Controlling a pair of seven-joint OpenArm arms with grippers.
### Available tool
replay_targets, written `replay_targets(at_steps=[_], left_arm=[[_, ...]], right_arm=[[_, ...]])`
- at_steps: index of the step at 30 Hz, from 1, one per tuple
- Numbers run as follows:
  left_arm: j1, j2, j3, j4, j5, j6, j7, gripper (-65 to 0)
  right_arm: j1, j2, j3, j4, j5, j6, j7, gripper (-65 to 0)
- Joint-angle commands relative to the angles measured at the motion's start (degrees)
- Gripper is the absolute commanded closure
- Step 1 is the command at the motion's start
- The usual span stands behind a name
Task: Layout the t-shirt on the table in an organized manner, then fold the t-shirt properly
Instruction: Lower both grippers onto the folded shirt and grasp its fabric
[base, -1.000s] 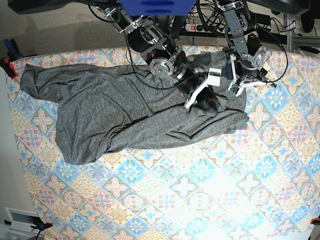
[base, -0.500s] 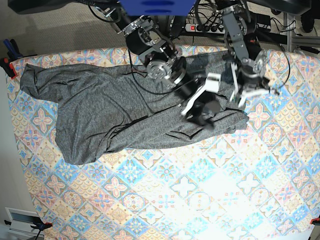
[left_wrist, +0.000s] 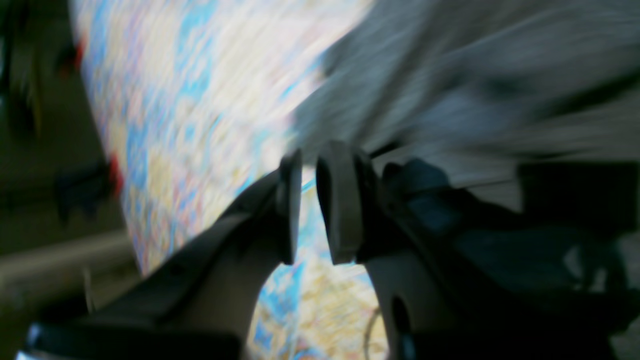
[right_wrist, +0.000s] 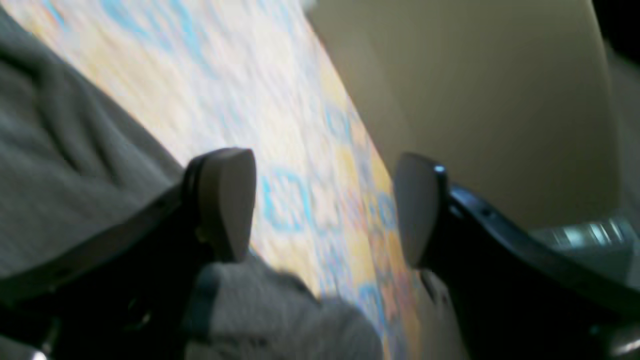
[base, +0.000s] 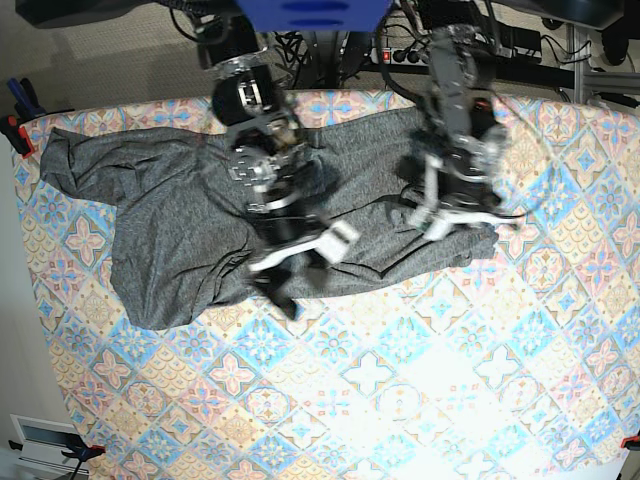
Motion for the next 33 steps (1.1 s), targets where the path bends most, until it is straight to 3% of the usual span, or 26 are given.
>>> replay_targets(at_steps=[1, 8, 13, 23, 33], left_arm=[[-0.12, 0.22, 1.90, 1.02, 0.07, 0.77, -0.54, -10.0], [-0.30, 0.22, 5.06, -3.73, 0.16, 0.77, -0.54, -10.3], [-2.23, 0.22, 4.80, -9.79, 0.07, 0.77, -0.54, -10.0], [-11.20, -0.82, -6.37, -18.32, -0.02, 0.77, -0.98, -10.0], [-18.58, -2.58, -9.44, -23.42, -0.11, 0.77, -1.07, -10.0]], right_arm=[[0.87, -0.82, 0.85, 1.33, 0.19, -0.85, 1.54, -41.7], [0.70, -0.82, 9.11, 2.91, 0.46, -0.85, 1.81, -41.6], [-0.53, -0.12, 10.78, 6.08, 6.44, -0.85, 1.28, -41.6], [-7.21, 0.50, 12.89, 6.08, 7.49, -0.85, 1.81, -41.6], [-8.09, 0.58, 12.89, 5.73, 7.49, -0.85, 1.81, -41.6]])
